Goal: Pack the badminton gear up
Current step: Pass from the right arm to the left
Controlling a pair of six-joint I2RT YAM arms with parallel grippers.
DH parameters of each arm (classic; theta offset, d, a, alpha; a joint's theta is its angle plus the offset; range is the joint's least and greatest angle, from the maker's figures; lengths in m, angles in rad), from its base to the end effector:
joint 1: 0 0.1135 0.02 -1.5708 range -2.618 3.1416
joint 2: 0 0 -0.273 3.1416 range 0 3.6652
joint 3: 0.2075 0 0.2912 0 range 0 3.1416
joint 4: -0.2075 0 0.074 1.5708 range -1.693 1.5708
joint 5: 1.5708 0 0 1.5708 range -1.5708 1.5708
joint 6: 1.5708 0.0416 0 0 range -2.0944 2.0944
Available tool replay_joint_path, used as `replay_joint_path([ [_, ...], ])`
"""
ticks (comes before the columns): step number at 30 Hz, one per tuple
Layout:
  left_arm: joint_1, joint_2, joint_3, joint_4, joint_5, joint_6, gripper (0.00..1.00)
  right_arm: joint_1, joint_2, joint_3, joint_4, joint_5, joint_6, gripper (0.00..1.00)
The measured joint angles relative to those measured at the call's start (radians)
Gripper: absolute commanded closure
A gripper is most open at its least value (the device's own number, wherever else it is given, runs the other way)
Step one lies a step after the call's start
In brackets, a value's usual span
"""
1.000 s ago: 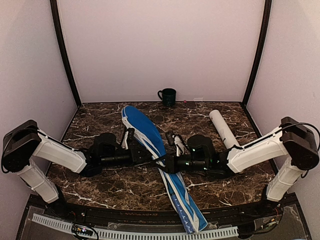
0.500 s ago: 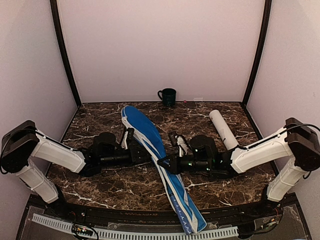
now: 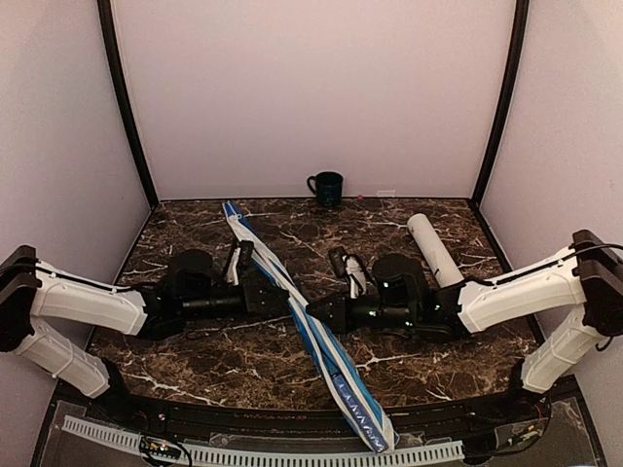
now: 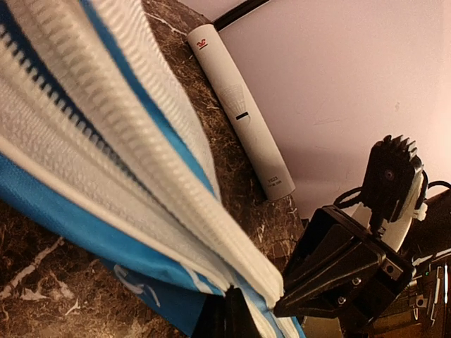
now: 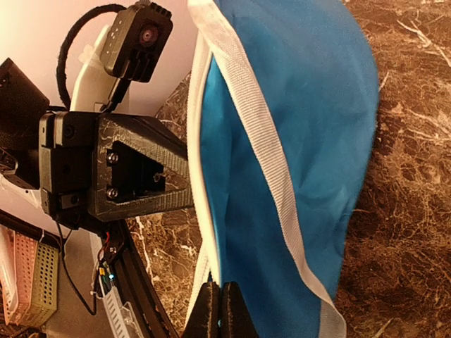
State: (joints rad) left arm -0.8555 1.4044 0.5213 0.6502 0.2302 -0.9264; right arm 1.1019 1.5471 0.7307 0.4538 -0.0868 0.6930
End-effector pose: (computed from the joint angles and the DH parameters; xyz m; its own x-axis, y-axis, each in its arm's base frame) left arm 0.1984 -0.2428 0.1742 -0.7949 -0.2718 -0.5424 0.4080 0.4222 -0.8095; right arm 0.1596 0.3231 0.1789 -0.7145 -0.0020 -0.6997 -0.6095 0.4929 0.6210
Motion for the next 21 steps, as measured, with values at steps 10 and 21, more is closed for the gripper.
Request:
replay_joint_path([
  [10,0.002,-0.171,0.002,-0.188,0.034,0.057,1.0,0.016,-0.057,0.026,-0.052,0.033,0.005,1.0],
  [21,0.016,-0.135,-0.01,-0.299,0.001,0.081,0.94,0.014,-0.017,-0.051,0.098,0.072,0.054,1.0],
])
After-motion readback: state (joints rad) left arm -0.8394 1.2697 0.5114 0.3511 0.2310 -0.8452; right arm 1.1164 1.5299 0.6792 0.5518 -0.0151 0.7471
